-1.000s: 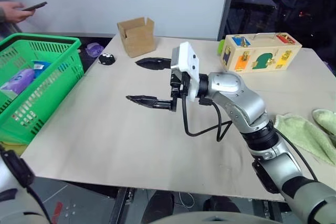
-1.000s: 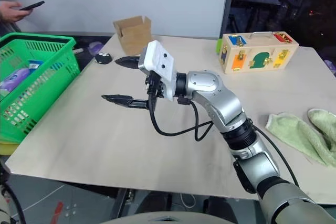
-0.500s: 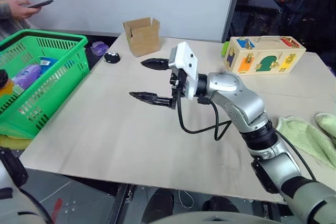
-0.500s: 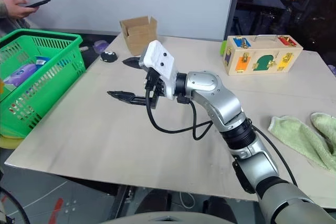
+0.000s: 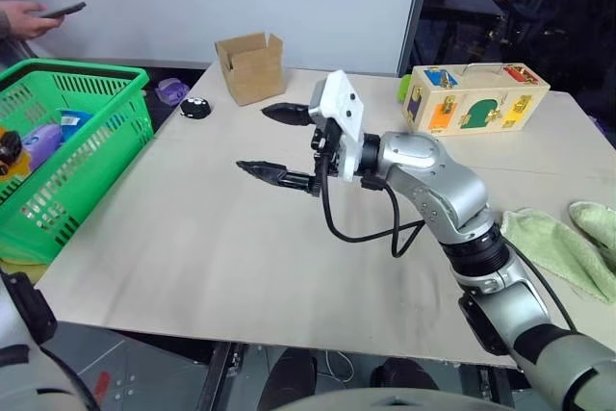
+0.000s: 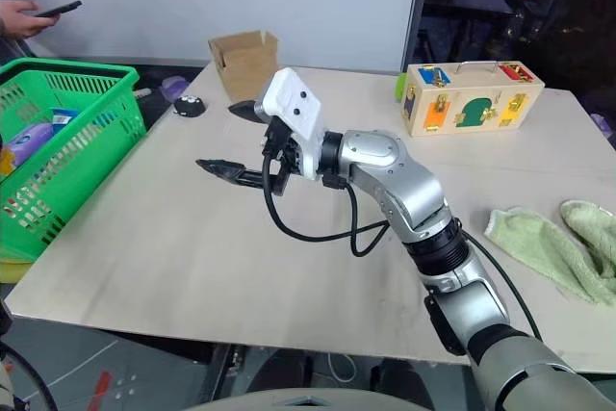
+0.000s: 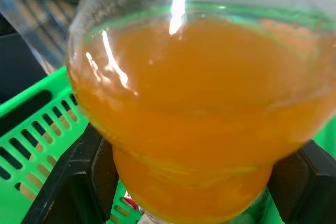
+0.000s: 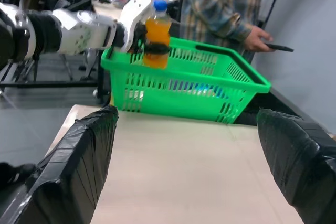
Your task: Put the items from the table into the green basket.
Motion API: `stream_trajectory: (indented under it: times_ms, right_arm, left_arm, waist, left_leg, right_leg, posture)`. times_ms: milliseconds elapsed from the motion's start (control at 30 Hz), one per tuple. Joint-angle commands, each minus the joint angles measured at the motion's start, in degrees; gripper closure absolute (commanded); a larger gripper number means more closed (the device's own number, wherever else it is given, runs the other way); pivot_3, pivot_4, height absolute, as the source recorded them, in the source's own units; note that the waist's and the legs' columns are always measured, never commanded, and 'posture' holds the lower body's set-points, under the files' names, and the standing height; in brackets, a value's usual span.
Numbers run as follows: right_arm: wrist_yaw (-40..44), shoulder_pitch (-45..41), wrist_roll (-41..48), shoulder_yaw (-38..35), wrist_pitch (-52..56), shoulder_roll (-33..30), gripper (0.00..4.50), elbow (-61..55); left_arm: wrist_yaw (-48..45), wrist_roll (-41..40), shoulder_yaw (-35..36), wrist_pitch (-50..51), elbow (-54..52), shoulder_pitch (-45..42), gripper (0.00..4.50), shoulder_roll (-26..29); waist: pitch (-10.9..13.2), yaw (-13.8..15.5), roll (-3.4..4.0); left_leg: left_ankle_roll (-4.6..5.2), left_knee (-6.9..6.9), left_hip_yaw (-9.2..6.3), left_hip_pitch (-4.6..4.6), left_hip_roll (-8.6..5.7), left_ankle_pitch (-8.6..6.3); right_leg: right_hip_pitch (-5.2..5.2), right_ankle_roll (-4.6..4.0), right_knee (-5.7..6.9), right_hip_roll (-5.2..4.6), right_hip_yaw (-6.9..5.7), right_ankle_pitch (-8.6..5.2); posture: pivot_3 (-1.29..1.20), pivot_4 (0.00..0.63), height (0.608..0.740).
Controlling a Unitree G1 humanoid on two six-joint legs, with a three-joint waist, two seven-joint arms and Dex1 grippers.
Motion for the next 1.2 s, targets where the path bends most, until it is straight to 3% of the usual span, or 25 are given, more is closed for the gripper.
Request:
stream_trajectory:
  times_ms: [33, 200, 233, 300, 600, 700, 833, 967, 1067, 1200]
  right_arm:
    - [-0.51, -1.12, 1.46, -2.28, -0.58, 0.67, 0.00, -2.58]
    - [-0.31, -1.36, 1.67, -2.49, -1.40, 0.80, 0.00, -2.49]
    - [-0.26, -1.33, 1.56, -2.39, -1.55, 0.70, 0.00, -2.49]
    - [-0.21, -1.24, 1.38, -2.25, -1.75, 0.56, 0.00, -2.49]
    - [0.03, -0.19, 0.55, -2.05, -2.14, -1.07, 0.00, -2.88]
    - [-0.22, 1.27, 0.09, -2.48, -1.79, -2.77, 0.00, -3.83]
    - [-0.88, 6.72, -1.37, -3.85, -0.62, -8.63, 0.00, -6.67]
    - [-1.66, 13.93, -3.07, -6.77, 0.19, -16.10, 0.00, -10.30]
    - [-1.88, 18.95, -2.51, -9.94, 1.78, -20.73, 0.00, -13.23]
    - [-1.45, 25.57, -1.81, -14.08, 2.92, -26.21, 0.00, -16.80]
  left_arm:
    - [1.08, 0.40, -0.05, -0.71, -0.99, -0.04, 1.39, 1.11]
    - [1.33, 1.08, -0.92, 0.37, -0.36, 1.21, 1.39, 1.00]
    - [0.03, 0.34, -0.41, 1.19, -0.35, 1.43, 0.59, 0.88]
    - [-1.00, 0.13, -0.25, 1.38, -0.60, 1.84, 0.05, 0.92]
    - [-0.37, -4.80, 4.17, -3.75, -6.97, 2.00, 0.05, -0.97]
    - [-4.32, -10.60, 6.89, -1.76, -19.69, 4.71, 0.05, -5.86]
    - [-5.73, -20.65, 5.26, 13.86, -52.79, 16.24, 0.05, -15.73]
    - [-6.20, -29.31, 0.05, 24.01, -78.03, 25.51, 0.05, -23.30]
    - [-6.34, -34.82, -2.76, 30.31, -89.12, 31.25, 0.05, -26.77]
    - [-6.27, -35.41, -6.23, 34.88, -96.74, 37.23, 0.05, -27.17]
  waist:
    - [0.00, -0.09, 0.00]
    - [0.00, -0.45, 0.00]
    - [0.00, -0.45, 0.00]
    - [0.00, -0.50, 0.01]
    - [0.00, -1.16, 0.01]
    - [0.00, -1.11, 0.01]
    - [-0.03, -1.42, -0.01]
    - [-0.16, -1.42, -0.20]
    - [-0.04, -2.01, 0.04]
    - [0.00, -3.29, 0.53]
  left_leg:
    - [0.00, 0.00, 0.00, 0.00, 0.00, 0.00]
    - [0.00, 0.00, 0.00, 0.00, 0.00, 0.00]
    - [0.00, 0.00, 0.00, 0.00, 0.00, 0.00]
    - [0.00, 0.01, 0.00, 0.00, 0.00, 0.00]
    - [0.00, 0.01, -0.01, 0.06, 0.00, 0.01]
    - [0.00, 0.01, -0.02, 0.05, 0.00, 0.01]
    - [-0.01, 0.06, 0.07, 0.04, -0.14, 0.01]
    - [0.02, 0.08, 0.09, 0.02, -0.22, -0.01]
    - [0.02, 0.10, 0.13, 0.05, -0.16, 0.00]
    - [0.03, 0.06, 0.08, 0.21, -0.06, 0.00]
  right_leg:
    - [0.00, 0.00, 0.00, 0.00, 0.00, 0.00]
    - [-0.01, 0.00, 0.01, 0.00, 0.00, 0.00]
    - [-0.01, 0.00, 0.02, -0.01, 0.00, 0.00]
    - [0.00, 0.00, 0.02, -0.01, 0.00, 0.00]
    - [0.00, 0.00, 0.09, -0.01, 0.00, 0.00]
    - [0.01, -0.01, 0.10, -0.03, 0.00, 0.00]
    - [0.09, -0.03, 0.09, -0.25, 0.05, 0.03]
    - [0.14, -0.03, 0.05, -0.39, 0.10, 0.04]
    - [0.11, -0.03, 0.05, -0.29, 0.16, 0.04]
    - [0.13, -0.08, 0.16, -0.05, 0.25, -0.01]
  posture:
    - [0.13, 0.000, 0.740]
    - [0.12, 0.000, 0.740]
    - [0.12, 0.000, 0.740]
    - [0.12, 0.000, 0.740]
    - [0.11, 0.000, 0.740]
    - [0.12, 0.000, 0.740]
    - [0.12, 0.000, 0.740]
    - [0.12, 0.000, 0.740]
    - [0.09, 0.000, 0.740]
    - [0.06, 0.000, 0.740]
